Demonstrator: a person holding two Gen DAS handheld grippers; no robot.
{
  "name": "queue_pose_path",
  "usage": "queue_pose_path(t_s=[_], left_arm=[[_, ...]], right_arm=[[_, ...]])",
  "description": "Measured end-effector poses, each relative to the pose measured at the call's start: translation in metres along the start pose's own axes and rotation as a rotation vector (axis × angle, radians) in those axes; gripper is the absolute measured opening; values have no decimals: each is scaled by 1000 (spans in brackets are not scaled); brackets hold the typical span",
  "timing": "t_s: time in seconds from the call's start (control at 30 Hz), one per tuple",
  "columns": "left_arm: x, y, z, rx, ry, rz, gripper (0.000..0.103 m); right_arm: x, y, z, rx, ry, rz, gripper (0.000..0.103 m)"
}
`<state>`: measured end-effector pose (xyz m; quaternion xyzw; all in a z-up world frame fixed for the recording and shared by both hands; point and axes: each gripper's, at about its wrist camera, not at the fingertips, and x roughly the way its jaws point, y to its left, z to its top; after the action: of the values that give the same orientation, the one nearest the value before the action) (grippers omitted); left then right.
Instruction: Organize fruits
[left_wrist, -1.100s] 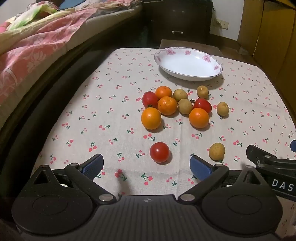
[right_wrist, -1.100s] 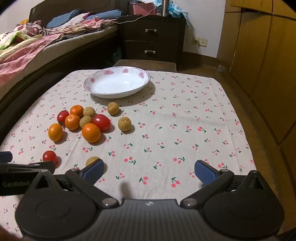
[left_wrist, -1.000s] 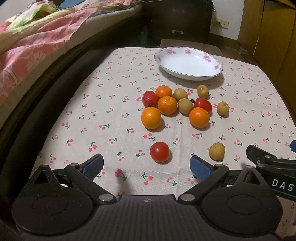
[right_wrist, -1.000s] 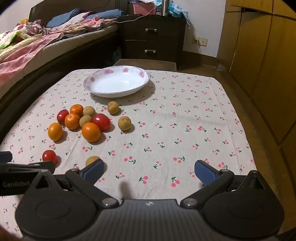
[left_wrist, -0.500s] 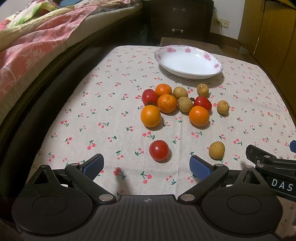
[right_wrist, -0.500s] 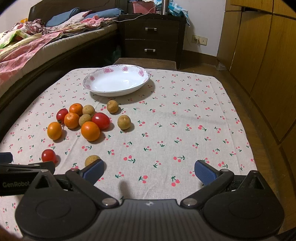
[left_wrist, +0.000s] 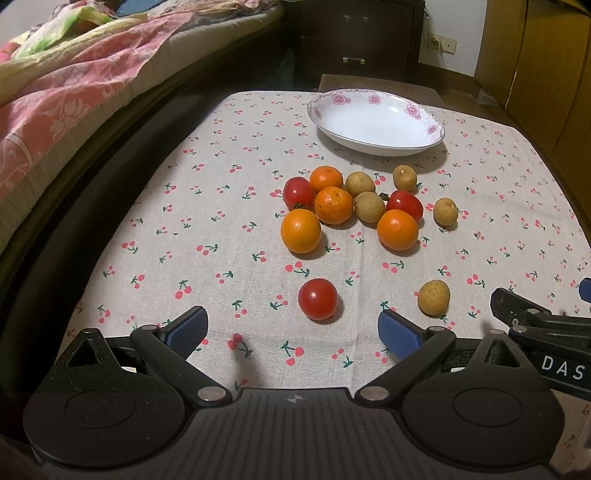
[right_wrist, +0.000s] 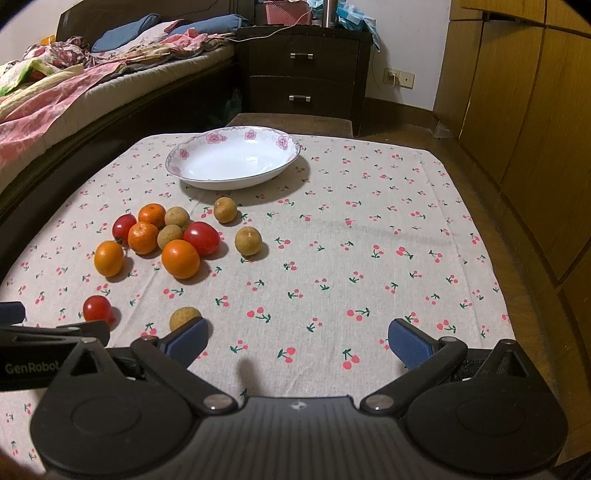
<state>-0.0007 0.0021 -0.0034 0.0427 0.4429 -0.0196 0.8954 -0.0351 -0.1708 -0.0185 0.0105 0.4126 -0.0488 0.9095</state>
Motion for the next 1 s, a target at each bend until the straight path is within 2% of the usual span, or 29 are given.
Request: queue_pose_path(t_s=[0.57,0.77,1.0], left_arm=[[0,1,0,8,-7,13,100],[1,2,-1,27,-9,48,99],[2,2,0,21,0,38,98]], right_arm=[[1,0,0,2,5,6,103],[3,4,0,-5,15,14,103],[6,4,0,-8,23,23,103]])
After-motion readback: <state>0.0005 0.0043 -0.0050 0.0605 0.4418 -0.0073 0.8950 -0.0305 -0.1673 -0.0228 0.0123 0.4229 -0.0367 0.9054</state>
